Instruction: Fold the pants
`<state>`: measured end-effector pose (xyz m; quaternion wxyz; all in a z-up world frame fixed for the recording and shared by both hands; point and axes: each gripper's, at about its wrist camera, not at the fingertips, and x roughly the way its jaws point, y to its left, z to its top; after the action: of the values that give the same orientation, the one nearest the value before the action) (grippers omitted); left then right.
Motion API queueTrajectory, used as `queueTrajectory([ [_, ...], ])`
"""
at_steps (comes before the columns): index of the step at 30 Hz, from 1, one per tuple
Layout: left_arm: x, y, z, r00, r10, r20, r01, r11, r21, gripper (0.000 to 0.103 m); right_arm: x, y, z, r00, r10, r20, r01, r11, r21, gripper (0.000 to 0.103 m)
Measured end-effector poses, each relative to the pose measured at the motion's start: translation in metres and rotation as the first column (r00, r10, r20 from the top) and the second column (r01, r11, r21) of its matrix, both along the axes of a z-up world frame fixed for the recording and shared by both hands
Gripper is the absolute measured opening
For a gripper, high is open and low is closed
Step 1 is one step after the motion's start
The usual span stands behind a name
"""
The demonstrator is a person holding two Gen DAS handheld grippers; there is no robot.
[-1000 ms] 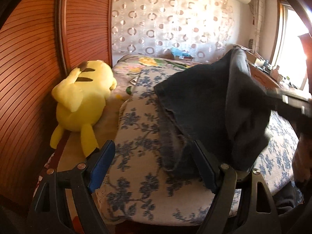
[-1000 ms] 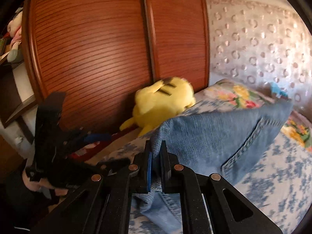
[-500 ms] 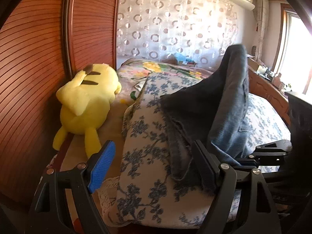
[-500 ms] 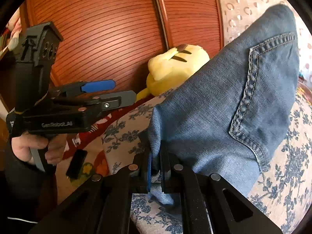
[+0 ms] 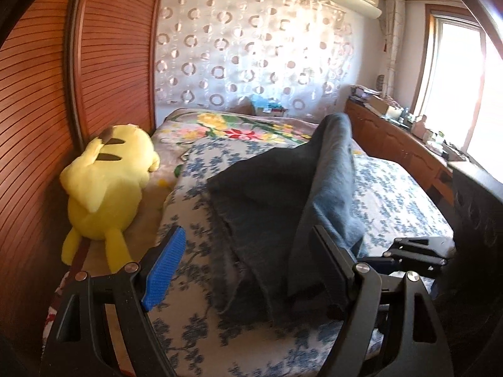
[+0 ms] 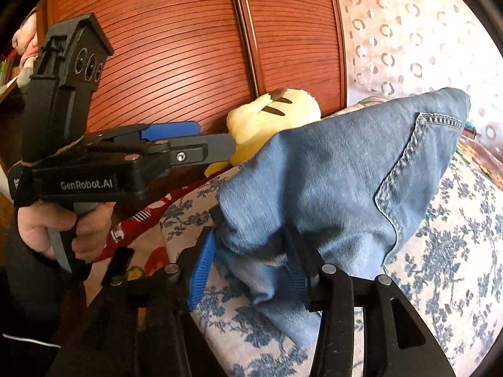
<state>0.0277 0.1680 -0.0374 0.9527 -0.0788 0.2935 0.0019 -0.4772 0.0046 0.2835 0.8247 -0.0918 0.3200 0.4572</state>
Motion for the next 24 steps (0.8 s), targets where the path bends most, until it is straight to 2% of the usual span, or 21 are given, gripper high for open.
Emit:
queueTrajectory([
  [5,0.012,-0.012,0.01,0.999,-0.048,0.026,0.048,0.999,-0.001,0.081,0.005,-0.003,-0.011,1.0,-0.012,-0.026,0.012,1.0,-0.01,0.05],
  [9,0.033,-0.019,-0.001,0.996,-0.082,-0.043,0.083,0.997,0.011,0.081,0.005,-0.007,-0.01,0.999,-0.016,-0.028,0.016,1.0,0.003,0.05],
  [12,0.041,-0.023,-0.015,0.993,-0.077,-0.092,0.081,0.996,0.036,0.081,-0.004,-0.029,-0.008,0.999,-0.042,-0.016,0.042,0.999,-0.002,0.05],
  [17,0.039,-0.027,-0.025,0.988,-0.116,-0.098,0.117,0.993,0.0,0.08,-0.012,-0.07,0.007,0.996,-0.088,0.01,0.088,0.996,0.002,0.05],
  [20,0.039,-0.035,-0.028,0.985,-0.135,-0.104,0.136,0.991,0.004,0.071,-0.01,-0.089,0.022,0.984,-0.163,0.069,0.164,0.986,-0.003,0.05],
  [24,0.041,-0.042,-0.029,0.98,-0.169,-0.108,0.17,0.985,-0.003,0.054,0.008,-0.106,0.041,0.96,-0.263,0.092,0.263,0.965,0.018,0.05],
])
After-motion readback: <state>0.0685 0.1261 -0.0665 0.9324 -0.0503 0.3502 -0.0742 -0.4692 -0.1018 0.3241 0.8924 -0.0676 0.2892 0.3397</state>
